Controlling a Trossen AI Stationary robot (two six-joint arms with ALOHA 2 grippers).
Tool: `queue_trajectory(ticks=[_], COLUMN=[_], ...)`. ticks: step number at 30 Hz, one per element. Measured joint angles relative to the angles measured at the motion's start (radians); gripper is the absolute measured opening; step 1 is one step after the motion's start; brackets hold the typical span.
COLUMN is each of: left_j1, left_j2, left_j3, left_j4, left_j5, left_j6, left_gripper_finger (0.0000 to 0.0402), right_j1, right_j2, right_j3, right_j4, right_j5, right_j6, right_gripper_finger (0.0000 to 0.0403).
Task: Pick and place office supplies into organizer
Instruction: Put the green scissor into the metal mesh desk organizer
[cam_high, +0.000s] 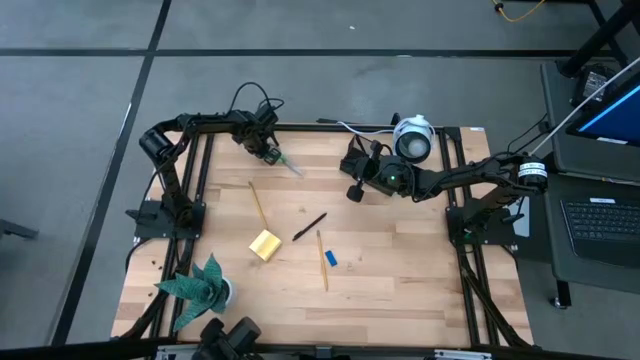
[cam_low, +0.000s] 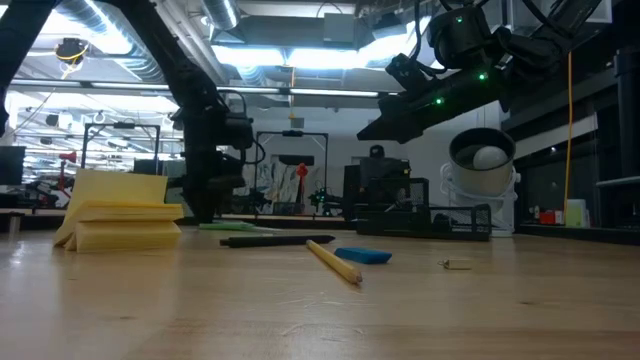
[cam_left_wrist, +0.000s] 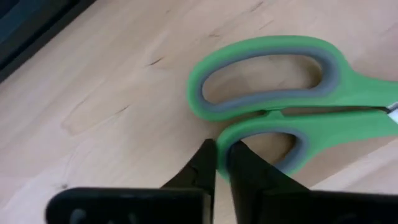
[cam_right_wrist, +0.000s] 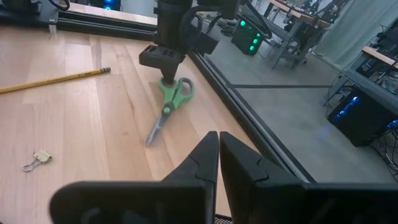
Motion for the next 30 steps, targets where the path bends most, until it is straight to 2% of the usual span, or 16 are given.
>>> queue_trajectory(ticks=[8, 13, 16, 20, 24, 30], left_j1=[0.002, -0.018, -0.045, -0.105, -0.187, -0.299], left_j2=[-0.087, -0.156, -0.195, -0.217, -0.228, -0.228], left_j3=[-0.013, -0.009, -0.007, -0.007, -0.007, -0.006], left_j4=[0.059, 0.087, 0.102, 0.108, 0.162, 0.367], left_j5=[-0.038, -0.166, -0.209, -0.271, -0.408, -0.510], left_j6=[0.072, 0.102, 0.130, 0.188, 0.277, 0.434], left_gripper_finger=[0.0017, 0.0017, 0.0017, 0.0016, 0.0016, 0.0016], right_j1=[0.000, 0.000, 0.000, 0.000, 0.001, 0.013], right_j2=[0.000, 0.000, 0.000, 0.000, 0.000, 0.000], right_j3=[0.000, 0.000, 0.000, 0.000, 0.000, 0.014], right_j4=[-0.001, -0.008, -0.010, -0.010, -0.005, 0.010], right_j5=[0.000, 0.000, 0.000, 0.000, 0.000, 0.000], right_j6=[0.000, -0.002, -0.005, -0.028, -0.066, -0.075], right_gripper_finger=[0.0021, 0.0021, 0.0021, 0.0021, 0.0021, 0.0021])
